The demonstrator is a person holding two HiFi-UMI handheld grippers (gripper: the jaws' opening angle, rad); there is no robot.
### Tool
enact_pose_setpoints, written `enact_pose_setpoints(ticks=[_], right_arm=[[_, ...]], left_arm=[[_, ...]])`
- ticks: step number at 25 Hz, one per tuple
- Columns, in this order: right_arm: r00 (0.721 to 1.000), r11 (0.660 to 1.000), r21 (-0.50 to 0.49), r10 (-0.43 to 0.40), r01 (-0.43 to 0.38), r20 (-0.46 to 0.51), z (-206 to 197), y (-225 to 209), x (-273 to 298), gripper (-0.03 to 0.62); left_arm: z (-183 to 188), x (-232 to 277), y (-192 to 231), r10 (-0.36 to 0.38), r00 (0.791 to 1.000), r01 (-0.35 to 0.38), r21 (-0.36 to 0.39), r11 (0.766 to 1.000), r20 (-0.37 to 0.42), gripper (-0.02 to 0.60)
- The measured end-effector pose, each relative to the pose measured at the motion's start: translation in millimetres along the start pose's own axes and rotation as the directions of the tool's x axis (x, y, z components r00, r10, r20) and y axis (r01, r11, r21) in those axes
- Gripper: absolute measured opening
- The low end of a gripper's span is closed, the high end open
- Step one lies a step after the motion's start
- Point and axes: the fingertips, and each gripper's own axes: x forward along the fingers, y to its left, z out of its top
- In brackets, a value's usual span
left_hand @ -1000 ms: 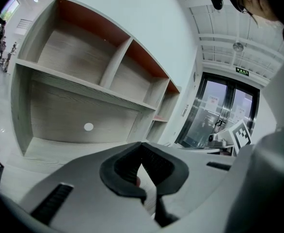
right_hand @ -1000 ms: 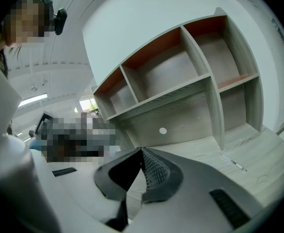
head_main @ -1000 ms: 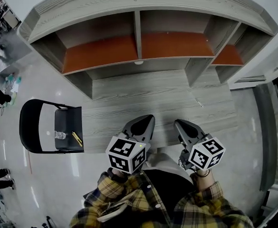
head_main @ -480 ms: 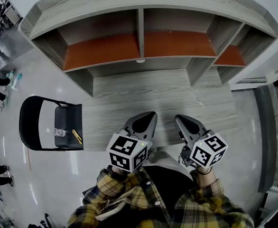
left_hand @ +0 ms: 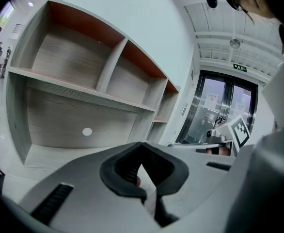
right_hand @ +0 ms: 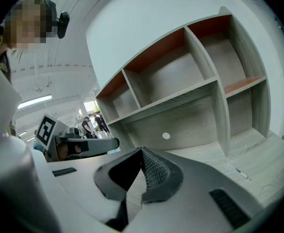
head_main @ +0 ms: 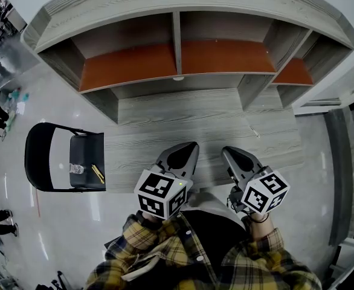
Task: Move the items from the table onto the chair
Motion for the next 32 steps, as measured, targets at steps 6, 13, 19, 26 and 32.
enact_pose_setpoints(ticks=[6,13,19,26,32], right_arm=[[1.0,1.0,0.0,0.001,-0.001,0.002,2,0,3,0.017],[1.0,1.0,0.003,-0.011,0.011,0.028,8,-6,3,0.018],[0.998,0.999,0.025,0.026,-0.027,0.056,14,-8,1,0.021],[0.999,0.999,0.044,0.027,-0.029,0.034,6,-28,2,0.091],[0.999,1.0,0.009,-0.006,0.006,-0.053,-18,-71,6,0.127]], left_arm=[[4,1,7,0.026,1.0,-0.026,-0.005,1.0,0.007,0.003],[3,5,6,0.015,1.0,-0.015,-0.001,1.0,-0.003,0.003],[0,7,8,0.018,1.0,-0.018,-0.002,1.0,-0.02,0.003],[-7,8,16,0.039,0.998,-0.039,-0.006,0.999,-0.055,0.003],[-19,12,23,0.052,0.993,-0.056,-0.035,0.998,-0.111,0.003]])
